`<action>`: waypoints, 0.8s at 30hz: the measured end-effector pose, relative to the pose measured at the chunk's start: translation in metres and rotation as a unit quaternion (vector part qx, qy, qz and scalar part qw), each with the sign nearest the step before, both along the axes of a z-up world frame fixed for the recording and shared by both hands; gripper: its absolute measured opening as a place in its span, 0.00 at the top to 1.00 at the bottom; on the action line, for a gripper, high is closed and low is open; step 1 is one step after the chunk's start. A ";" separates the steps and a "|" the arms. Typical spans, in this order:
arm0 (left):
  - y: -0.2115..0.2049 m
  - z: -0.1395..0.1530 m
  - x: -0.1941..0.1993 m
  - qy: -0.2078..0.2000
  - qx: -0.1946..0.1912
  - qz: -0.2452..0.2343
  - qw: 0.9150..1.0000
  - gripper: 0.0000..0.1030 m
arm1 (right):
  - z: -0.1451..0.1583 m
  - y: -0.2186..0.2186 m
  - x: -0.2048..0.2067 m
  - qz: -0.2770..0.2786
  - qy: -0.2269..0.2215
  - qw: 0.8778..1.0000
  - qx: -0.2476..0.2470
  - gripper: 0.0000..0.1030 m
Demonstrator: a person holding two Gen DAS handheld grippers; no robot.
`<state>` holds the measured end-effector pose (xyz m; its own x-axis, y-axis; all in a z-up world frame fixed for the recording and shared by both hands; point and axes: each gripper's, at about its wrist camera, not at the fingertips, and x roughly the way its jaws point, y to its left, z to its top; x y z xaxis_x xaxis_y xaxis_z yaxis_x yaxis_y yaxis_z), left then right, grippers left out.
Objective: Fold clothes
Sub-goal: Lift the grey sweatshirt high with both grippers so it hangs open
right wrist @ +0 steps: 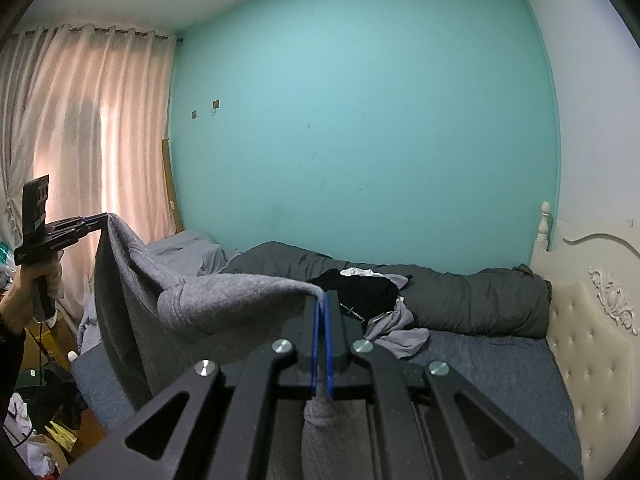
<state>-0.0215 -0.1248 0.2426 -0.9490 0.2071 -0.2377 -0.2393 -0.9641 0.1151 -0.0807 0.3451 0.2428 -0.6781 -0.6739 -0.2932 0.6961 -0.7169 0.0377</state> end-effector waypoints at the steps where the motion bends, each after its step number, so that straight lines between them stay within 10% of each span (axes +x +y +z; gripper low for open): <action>1: 0.000 -0.001 0.004 0.001 0.001 -0.001 1.000 0.95 | 0.000 0.000 0.002 0.001 -0.001 1.000 -0.001 0.98; 24: 0.002 0.017 0.068 0.044 0.006 -0.011 0.999 0.95 | 0.034 0.017 0.040 0.002 0.028 1.000 -0.007 0.98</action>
